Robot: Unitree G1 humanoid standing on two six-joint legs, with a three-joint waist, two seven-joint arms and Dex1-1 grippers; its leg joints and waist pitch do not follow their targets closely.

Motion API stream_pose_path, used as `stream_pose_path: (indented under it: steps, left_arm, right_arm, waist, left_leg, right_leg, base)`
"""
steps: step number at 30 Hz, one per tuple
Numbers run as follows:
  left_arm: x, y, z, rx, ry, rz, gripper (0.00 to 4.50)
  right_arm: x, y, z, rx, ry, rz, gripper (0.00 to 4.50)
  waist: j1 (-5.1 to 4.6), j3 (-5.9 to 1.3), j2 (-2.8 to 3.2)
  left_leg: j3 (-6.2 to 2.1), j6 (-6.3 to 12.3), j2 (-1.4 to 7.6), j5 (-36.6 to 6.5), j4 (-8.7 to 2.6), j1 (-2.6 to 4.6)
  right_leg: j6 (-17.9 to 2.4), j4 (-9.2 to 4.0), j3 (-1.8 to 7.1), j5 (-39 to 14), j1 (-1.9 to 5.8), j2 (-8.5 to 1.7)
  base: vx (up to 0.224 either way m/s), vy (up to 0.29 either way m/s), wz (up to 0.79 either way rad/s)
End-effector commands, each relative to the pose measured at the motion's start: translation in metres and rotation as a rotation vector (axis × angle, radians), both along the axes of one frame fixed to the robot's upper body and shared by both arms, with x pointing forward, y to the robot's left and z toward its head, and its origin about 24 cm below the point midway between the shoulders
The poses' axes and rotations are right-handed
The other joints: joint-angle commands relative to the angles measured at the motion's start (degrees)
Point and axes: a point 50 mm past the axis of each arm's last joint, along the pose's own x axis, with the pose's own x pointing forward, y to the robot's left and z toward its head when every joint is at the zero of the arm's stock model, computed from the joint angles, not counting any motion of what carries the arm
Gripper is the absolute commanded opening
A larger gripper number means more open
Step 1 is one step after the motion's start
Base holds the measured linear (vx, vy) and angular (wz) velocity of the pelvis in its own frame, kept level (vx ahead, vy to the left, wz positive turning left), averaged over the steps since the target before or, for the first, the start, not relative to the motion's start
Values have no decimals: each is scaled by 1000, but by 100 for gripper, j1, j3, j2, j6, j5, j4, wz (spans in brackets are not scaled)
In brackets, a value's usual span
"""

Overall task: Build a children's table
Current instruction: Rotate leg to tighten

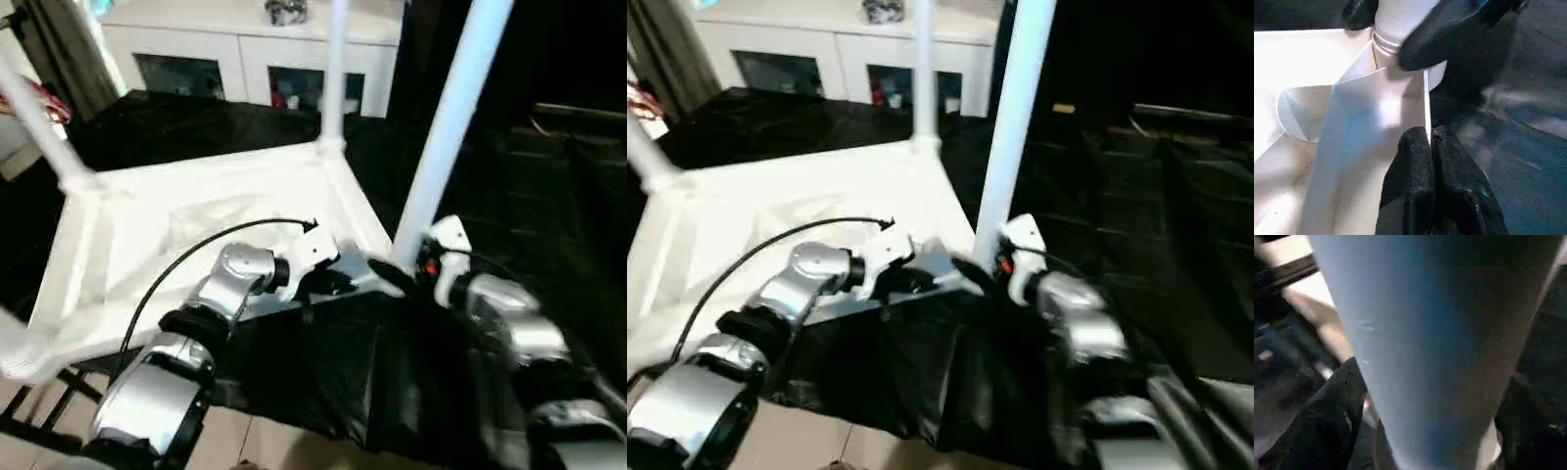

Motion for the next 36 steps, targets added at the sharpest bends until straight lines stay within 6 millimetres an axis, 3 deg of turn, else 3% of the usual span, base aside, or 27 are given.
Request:
stream_pose_path:
  steps: [1,4,14,15,27,29,32,36]
  left_arm:
    - [0,-8,9,-31,-32,-53,0]
    - [1,-2,10,-22,-27,-60,0]
    - [-1,3,10,-25,-12,-77,0]
    - [-1,3,9,-26,-10,-79,0]
    - [-1,-3,7,-39,-15,-41,0]
    - [3,-12,6,-40,-30,25,0]
    - [7,-30,6,-46,-44,114,0]
    - [8,-49,7,-59,-48,191,0]
  right_arm:
    - [-10,20,-2,25,44,196,365]
    - [-14,13,0,11,59,245,365]
    - [-23,7,-1,1,151,340,287]
    - [-24,7,-2,-4,156,347,273]
    - [-28,17,-8,11,154,331,259]
    - [-16,22,-16,-12,116,152,259]
    - [0,28,-26,-57,108,-102,258]
    - [12,36,-32,-99,117,-309,257]
  waist:
    - [23,-319,-77]
    - [39,-317,-77]
    - [133,-337,-92]
    - [143,-335,-119]
    - [157,-328,-115]
    - [142,-319,-97]
    - [2,-276,-99]
    - [-113,-264,-69]
  left_leg:
    - [-194,530,462,-974,-378,76]
    - [-194,509,457,-962,-376,79]
    - [-193,535,459,-777,-358,81]
    - [-196,529,460,-760,-361,79]
    - [-195,517,456,-784,-360,80]
    - [-202,427,464,-880,-376,86]
    - [-241,86,433,-1382,-435,129]
    - [-256,-32,417,-1619,-451,154]
  right_leg:
    - [-1381,-419,323,-1013,260,-627]
    - [-1386,-421,321,-1040,251,-633]
    - [-1376,-398,314,-904,251,-637]
    - [-1357,-395,313,-954,254,-645]
    - [-1297,-416,311,-1086,242,-645]
    - [-1262,-428,315,-1255,224,-648]
    - [-1180,-510,309,-1992,197,-658]
    - [-1086,-564,329,-2226,180,-637]
  base:
    - [0,0,0]
    - [0,0,0]
    - [0,0,0]
    - [0,0,0]
    - [0,0,0]
    - [0,0,0]
    - [0,0,0]
    - [0,0,0]
